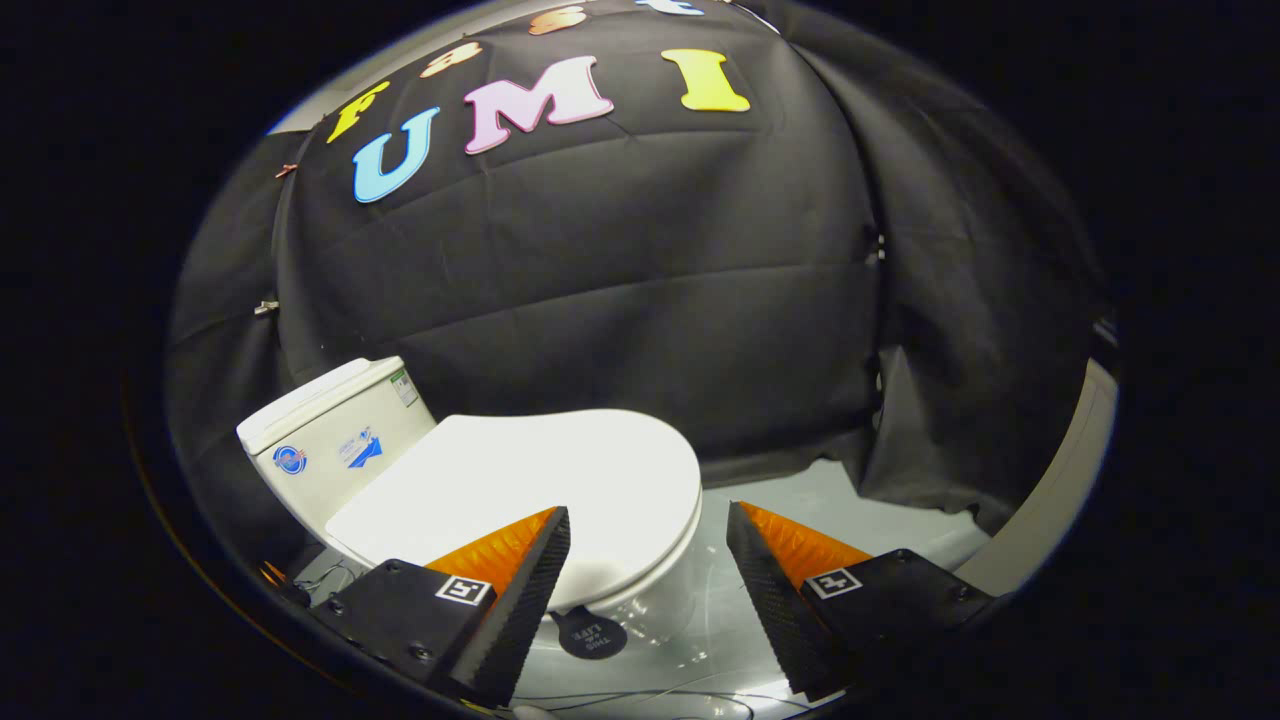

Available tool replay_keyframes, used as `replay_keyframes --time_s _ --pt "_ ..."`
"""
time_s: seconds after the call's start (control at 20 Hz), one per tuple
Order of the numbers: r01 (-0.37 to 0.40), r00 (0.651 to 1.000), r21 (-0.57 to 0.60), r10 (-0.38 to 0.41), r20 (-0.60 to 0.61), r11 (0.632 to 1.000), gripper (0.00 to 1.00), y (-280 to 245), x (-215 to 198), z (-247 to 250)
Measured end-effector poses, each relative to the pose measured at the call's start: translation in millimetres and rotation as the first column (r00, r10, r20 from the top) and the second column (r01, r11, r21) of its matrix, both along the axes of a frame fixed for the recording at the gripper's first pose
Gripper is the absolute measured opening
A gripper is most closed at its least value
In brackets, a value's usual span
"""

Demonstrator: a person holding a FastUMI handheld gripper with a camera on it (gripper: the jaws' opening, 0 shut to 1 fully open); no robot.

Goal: Open the toilet lid.

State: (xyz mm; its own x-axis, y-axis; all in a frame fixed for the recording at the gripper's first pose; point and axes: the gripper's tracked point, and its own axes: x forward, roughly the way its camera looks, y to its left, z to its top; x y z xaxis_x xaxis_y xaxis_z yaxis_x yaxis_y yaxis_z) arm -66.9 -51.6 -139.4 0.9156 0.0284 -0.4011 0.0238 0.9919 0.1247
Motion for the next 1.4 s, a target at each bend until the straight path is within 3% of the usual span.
replay_keyframes --time_s 0.1,0.2,0.35,0.4,0.45,0.55,0.65,0.8,0.85,0.9,0.95,1.05,1.1,1.4 --pt "-0.003 0.996 0.098 0.012 -0.086 0.995 0.98 7 -10 -26" --pt "0.040 0.983 0.190 -0.005 -0.182 0.981 0.98 7 -22 -54" --pt "0.134 0.955 0.377 -0.018 -0.297 0.916 0.96 14 -38 -77" --pt "0.179 0.944 0.429 -0.031 -0.329 0.885 0.84 16 -41 -82" --pt "0.208 0.934 0.481 -0.028 -0.355 0.852 0.78 16 -41 -84" --pt "0.237 0.925 0.557 -0.009 -0.380 0.796 0.77 18 -44 -83" --pt "0.262 0.920 0.609 -0.004 -0.391 0.748 0.50 22 -44 -85" --pt "0.289 0.910 0.656 0.013 -0.415 0.697 0.26 25 -46 -89" --pt "0.291 0.907 0.661 0.021 -0.421 0.692 0.26 31 -45 -94" --pt "0.326 0.899 0.676 0.006 -0.439 0.661 0.23 11 -50 -75" --pt "0.338 0.890 0.691 0.022 -0.456 0.639 0.19 21 -49 -88" --pt "0.320 0.898 0.713 0.039 -0.438 0.624 0.19 20 -52 -82" --pt "0.340 0.895 0.714 0.021 -0.445 0.612 0.08 22 -45 -84" --pt "0.311 0.898 0.655 0.014 -0.441 0.689 0.07 26 -47 -68"
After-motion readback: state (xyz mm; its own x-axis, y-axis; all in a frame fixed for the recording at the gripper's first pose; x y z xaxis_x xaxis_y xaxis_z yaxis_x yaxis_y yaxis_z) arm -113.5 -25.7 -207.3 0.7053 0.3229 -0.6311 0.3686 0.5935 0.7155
